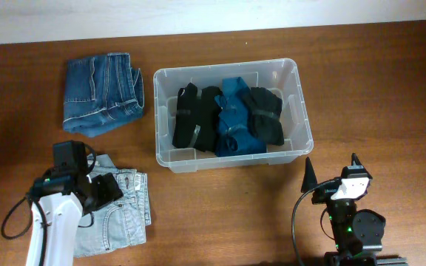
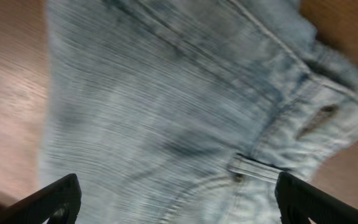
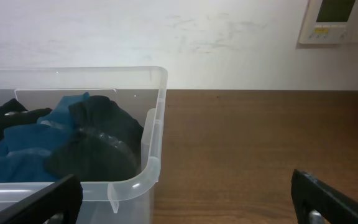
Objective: Pack container
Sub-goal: 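Lower the left gripper onto the light grey jeans and grasp them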
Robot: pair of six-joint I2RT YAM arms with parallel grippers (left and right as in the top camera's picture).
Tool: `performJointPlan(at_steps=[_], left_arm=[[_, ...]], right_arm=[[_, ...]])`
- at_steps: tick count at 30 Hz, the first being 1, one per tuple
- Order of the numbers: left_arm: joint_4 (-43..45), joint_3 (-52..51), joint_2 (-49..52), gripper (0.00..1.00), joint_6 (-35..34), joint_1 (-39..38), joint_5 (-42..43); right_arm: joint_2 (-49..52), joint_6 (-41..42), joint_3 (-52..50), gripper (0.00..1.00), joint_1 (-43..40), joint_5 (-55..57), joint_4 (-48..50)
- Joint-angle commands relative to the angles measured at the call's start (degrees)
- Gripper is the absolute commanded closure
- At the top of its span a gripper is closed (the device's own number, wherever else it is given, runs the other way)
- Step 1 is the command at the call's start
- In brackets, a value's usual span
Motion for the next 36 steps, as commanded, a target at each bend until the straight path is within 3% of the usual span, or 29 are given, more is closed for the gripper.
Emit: performJointPlan(at_steps=[1,11,16,21,30,36], left_arm=[[-1.25,-0.42,-0.28,0.01,-3.43,0.22,8.85],[-2.56,-0.55,0.02,0.01,-3.3,0.22,8.11],[-3.21,-1.51,1.42,0.01,-6.67,0.22,0.94],[-2.49,-1.62,4.76,0.01,-6.64,0.22,0.04],[2.23,-1.62,15.41,0.01,-6.64,0.22,0.09],[11.04,-1.62,21.88,0.01,-6.67,0.22,1.44]], right_arm=[[-0.5,-0.2,-0.28,0.02,-0.37,0.46,-0.35],[-0.5,-0.22,-0.28,0.01,-0.37,0.46,-0.35],[-0.48,-0.2,-0.28,0.02,-0.37,0.46,-0.35],[-0.48,-0.22,-0.28,0.02,-0.37,0.46,-0.35],[-0.48,-0.22,-0.28,0.02,-0.37,0.46,-0.35],[-0.5,-0.2,-0.28,0.02,-0.37,0.46,-0.35]])
